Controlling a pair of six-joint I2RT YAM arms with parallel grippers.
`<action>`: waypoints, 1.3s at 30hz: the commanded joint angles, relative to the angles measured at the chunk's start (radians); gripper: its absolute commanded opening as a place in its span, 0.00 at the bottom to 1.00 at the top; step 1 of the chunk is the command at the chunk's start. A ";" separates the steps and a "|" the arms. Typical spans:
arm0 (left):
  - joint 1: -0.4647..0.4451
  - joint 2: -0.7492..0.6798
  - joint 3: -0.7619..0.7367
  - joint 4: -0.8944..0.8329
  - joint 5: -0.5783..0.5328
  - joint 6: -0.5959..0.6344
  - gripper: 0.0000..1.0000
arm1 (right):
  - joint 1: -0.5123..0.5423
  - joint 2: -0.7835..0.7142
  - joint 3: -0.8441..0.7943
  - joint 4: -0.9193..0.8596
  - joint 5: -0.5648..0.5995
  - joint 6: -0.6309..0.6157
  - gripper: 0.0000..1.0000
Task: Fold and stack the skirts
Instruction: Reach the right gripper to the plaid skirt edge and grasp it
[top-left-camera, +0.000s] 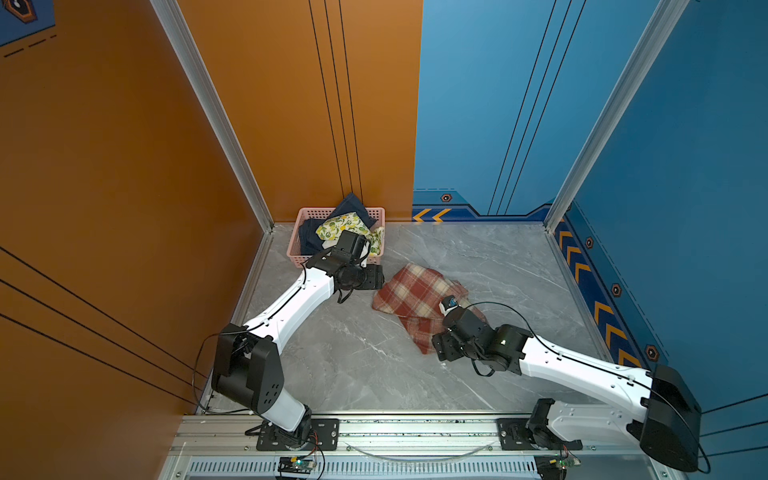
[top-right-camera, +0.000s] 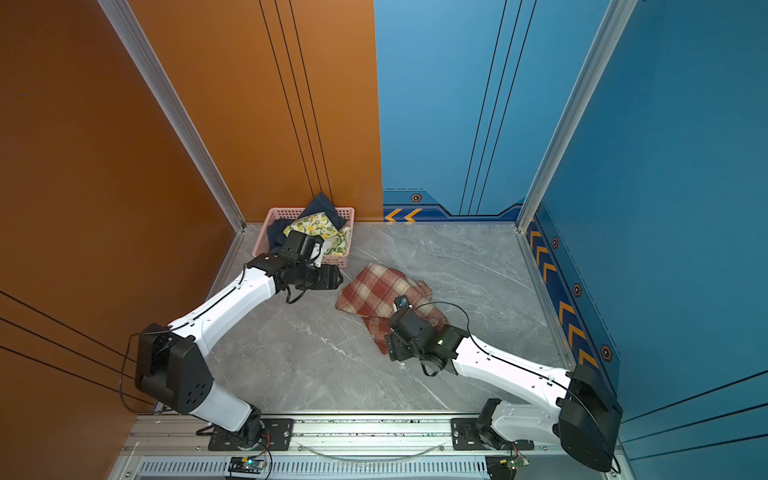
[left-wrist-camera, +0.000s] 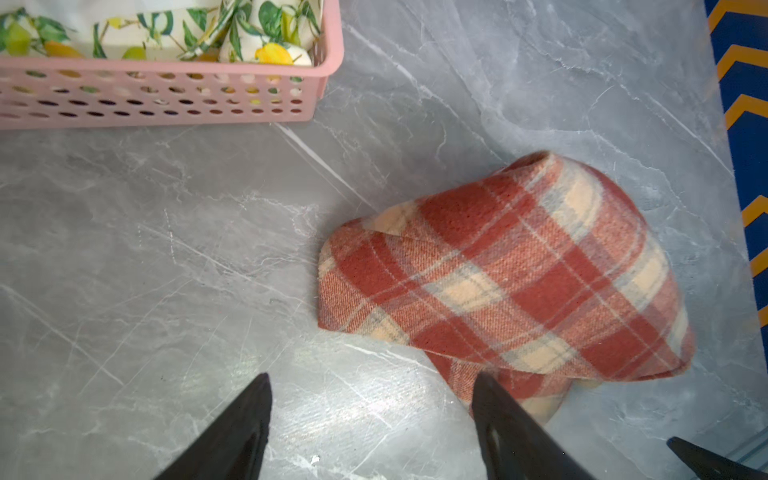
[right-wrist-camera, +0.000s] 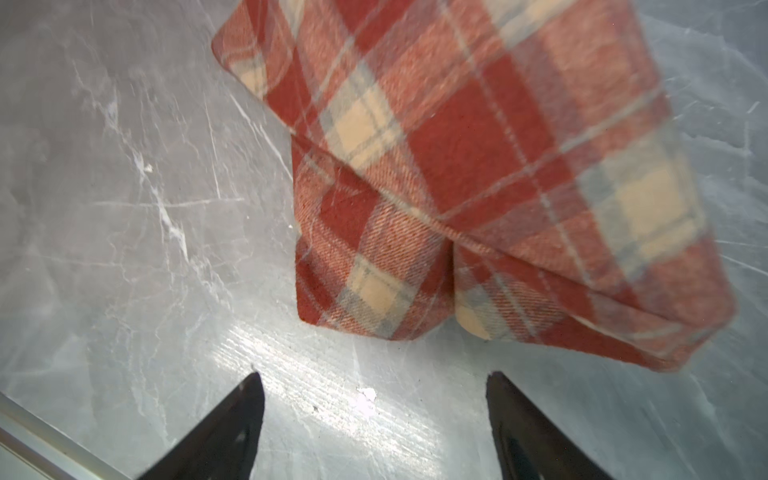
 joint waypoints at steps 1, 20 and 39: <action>0.019 -0.033 -0.021 -0.022 -0.016 0.023 0.77 | 0.030 0.081 0.055 0.012 0.014 -0.042 0.79; 0.023 -0.053 -0.035 -0.018 -0.070 0.045 0.93 | 0.060 0.381 0.118 0.121 -0.024 -0.088 0.61; -0.023 -0.074 -0.059 0.002 -0.032 0.154 0.81 | -0.130 -0.124 0.060 0.041 -0.031 -0.113 0.00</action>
